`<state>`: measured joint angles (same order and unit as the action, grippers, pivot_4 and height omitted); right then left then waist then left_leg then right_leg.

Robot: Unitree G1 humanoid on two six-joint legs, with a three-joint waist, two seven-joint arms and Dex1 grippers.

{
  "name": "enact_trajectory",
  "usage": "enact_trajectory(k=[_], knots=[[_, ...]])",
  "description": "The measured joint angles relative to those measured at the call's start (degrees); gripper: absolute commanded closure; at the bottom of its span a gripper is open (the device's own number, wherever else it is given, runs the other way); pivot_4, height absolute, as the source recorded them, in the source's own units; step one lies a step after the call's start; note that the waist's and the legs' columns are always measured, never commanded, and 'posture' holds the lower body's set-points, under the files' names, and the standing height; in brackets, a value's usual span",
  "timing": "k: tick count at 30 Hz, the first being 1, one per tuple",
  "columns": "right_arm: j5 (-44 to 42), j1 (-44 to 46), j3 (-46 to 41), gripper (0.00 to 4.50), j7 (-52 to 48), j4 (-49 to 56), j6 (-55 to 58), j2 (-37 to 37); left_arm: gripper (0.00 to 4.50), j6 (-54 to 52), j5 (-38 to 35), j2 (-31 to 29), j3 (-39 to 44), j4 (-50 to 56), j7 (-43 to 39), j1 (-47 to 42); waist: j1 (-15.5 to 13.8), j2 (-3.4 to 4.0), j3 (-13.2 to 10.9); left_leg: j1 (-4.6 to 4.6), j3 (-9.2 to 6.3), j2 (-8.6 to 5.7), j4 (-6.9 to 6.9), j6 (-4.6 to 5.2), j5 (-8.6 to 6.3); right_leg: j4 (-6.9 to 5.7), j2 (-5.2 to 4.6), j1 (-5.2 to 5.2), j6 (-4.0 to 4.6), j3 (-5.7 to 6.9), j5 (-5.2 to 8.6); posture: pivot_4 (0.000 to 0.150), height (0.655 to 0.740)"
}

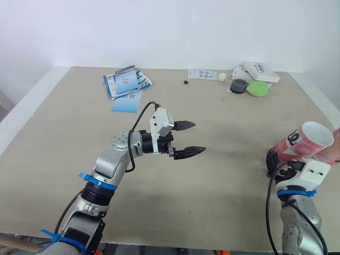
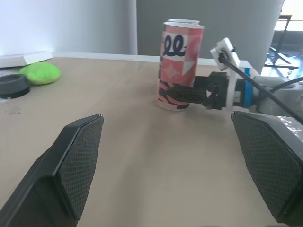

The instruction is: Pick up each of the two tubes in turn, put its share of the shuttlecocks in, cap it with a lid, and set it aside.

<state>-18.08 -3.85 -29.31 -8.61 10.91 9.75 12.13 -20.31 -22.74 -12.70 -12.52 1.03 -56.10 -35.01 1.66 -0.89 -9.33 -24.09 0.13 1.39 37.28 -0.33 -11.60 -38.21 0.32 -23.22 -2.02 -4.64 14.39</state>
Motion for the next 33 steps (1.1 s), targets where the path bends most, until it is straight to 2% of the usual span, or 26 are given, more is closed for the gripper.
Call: enact_trajectory(k=[3,10,13,15,17,19,20,21,23,27,33], knots=[[0.26,-3.03,1.74,0.17,-0.78,0.52,-0.31,-0.21,0.0,0.16,0.28,-0.31,-0.04,0.02,0.72,1.55,0.0,0.03,-0.01,-0.01,0.05,0.01,0.0,0.0,0.0,0.0,0.0,-0.04,-0.01,-0.06,-0.01,0.15,0.74],[-1.01,-11.12,3.5,0.17,-2.58,9.24,0.15,-0.79,0.0,0.63,1.51,-2.47,0.47,-0.06,2.0,4.19,0.0,0.06,0.01,-0.01,0.05,0.13,-0.03,0.0,-0.01,0.0,0.06,-0.07,0.03,-0.07,0.01,0.15,0.74],[-5.5,-19.37,7.71,0.17,-10.67,17.35,2.59,2.89,0.0,2.75,3.22,-5.1,3.24,0.08,5.25,8.33,0.14,0.22,0.08,0.12,0.04,0.24,-0.15,0.01,-0.02,0.0,0.09,-0.06,0.08,-0.17,0.03,0.15,0.74],[-6.67,-20.33,10.25,0.17,-15.28,18.83,4.03,7.01,0.0,3.39,4.06,-6.77,5.95,0.55,7.65,12.32,0.83,0.14,0.04,0.25,0.07,0.33,-0.2,0.01,-0.02,0.0,0.08,-0.05,0.19,-0.24,0.05,0.15,0.74],[-7.0,-16.43,16.47,0.17,-21.83,19.57,6.88,13.17,0.0,5.3,7.29,-8.27,8.42,2.16,12.94,19.0,1.27,-0.18,-0.14,0.51,0.29,0.37,-0.29,0.0,-0.02,0.0,0.05,0.02,0.4,-0.42,0.01,0.15,0.74],[-7.06,-12.89,19.85,0.17,-23.7,19.62,8.14,13.91,0.0,5.93,8.27,-8.5,9.14,3.67,14.87,21.17,1.02,-0.43,-0.29,0.52,0.2,0.36,-0.29,0.04,0.07,0.0,0.05,0.05,0.39,-0.36,-0.05,0.15,0.74],[-7.1,-6.75,23.15,0.17,-24.52,18.7,9.59,13.95,0.0,6.09,8.26,-8.88,10.73,7.32,16.3,24.24,0.74,-0.51,-0.35,0.47,0.23,0.35,-0.28,0.02,0.1,0.01,-0.06,0.03,0.38,-0.33,-0.08,0.15,0.74],[-7.11,-6.2,23.29,0.17,-24.64,18.7,9.69,13.95,0.0,6.09,8.25,-8.88,10.74,7.68,16.43,24.38,0.55,-0.48,-0.35,0.44,0.23,0.3,-0.28,0.04,0.11,0.01,-0.13,0.04,0.35,-0.28,-0.06,0.15,0.74],[-7.12,0.91,26.0,0.17,-25.86,15.01,10.57,13.79,0.0,6.37,8.23,-9.86,12.55,12.76,17.93,29.75,0.69,-0.65,-0.31,0.48,0.61,0.4,-0.38,0.04,0.14,0.09,-0.27,-0.01,0.33,-0.29,-0.05,0.15,0.74],[-7.15,4.89,27.4,0.17,-27.67,8.86,11.0,13.49,0.0,6.18,8.37,-10.08,12.8,16.76,19.89,35.7,0.48,-0.74,-0.31,0.3,0.74,0.08,-0.61,0.01,0.12,0.13,-0.58,-0.08,-0.22,-0.29,0.17,0.15,0.74],[-6.87,6.18,27.93,0.17,-30.14,3.24,9.71,13.0,0.0,4.63,8.05,-9.81,12.86,19.18,22.41,36.76,-0.11,-0.74,-0.31,0.15,0.69,0.06,-0.62,-0.11,-0.01,0.14,-0.59,-0.17,-0.2,-0.25,0.24,0.15,0.74]])
